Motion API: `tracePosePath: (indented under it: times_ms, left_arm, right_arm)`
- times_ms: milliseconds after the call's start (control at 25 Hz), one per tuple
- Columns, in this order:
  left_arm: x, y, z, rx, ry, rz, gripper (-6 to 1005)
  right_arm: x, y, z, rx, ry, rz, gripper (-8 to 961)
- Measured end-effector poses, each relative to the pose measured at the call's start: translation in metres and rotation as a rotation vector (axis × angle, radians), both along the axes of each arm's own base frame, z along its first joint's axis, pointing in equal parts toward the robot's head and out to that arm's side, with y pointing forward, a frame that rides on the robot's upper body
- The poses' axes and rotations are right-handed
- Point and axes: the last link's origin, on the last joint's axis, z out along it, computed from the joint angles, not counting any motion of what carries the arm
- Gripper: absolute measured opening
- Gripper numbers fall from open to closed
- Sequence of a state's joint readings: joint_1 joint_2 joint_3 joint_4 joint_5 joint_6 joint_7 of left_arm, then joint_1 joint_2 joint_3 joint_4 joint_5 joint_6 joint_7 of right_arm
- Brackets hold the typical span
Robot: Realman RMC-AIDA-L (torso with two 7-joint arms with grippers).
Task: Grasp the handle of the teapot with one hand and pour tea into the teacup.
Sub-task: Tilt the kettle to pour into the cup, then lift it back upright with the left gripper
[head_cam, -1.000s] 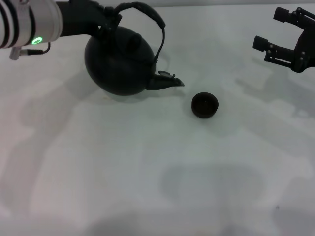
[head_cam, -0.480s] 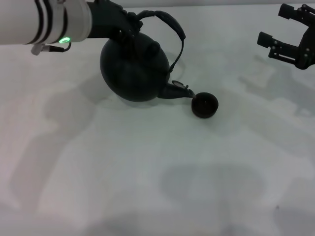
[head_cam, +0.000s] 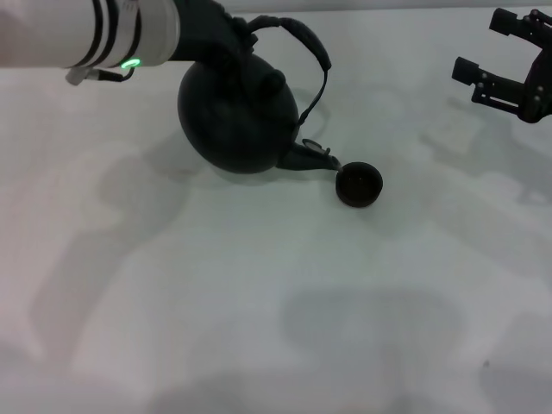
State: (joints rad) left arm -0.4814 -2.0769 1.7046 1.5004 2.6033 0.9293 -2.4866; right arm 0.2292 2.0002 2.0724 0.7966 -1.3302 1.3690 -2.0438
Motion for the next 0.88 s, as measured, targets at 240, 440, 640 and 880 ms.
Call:
tracePosePath:
  times_ms: [240, 440, 640, 880]
  left_arm:
    - [0.007, 0.003, -0.002, 0.009, 0.039, -0.013, 144]
    - [0.014, 0.002, -0.006, -0.006, 0.067, -0.037, 145]
    - [0.022, 0.003, -0.008, -0.009, 0.086, -0.057, 145]
    - [0.029, 0.004, -0.012, -0.003, 0.126, -0.075, 146]
  right_arm:
    - [0.0, 0.0, -0.001, -0.003, -0.001, 0.001, 856]
    - [0.0, 0.0, -0.001, -0.003, 0.0, 0.002, 855]
    - [0.0, 0.0, -0.001, -0.003, -0.001, 0.003, 856]
    - [-0.001, 0.001, -0.001, -0.003, 0.0, 0.005, 856]
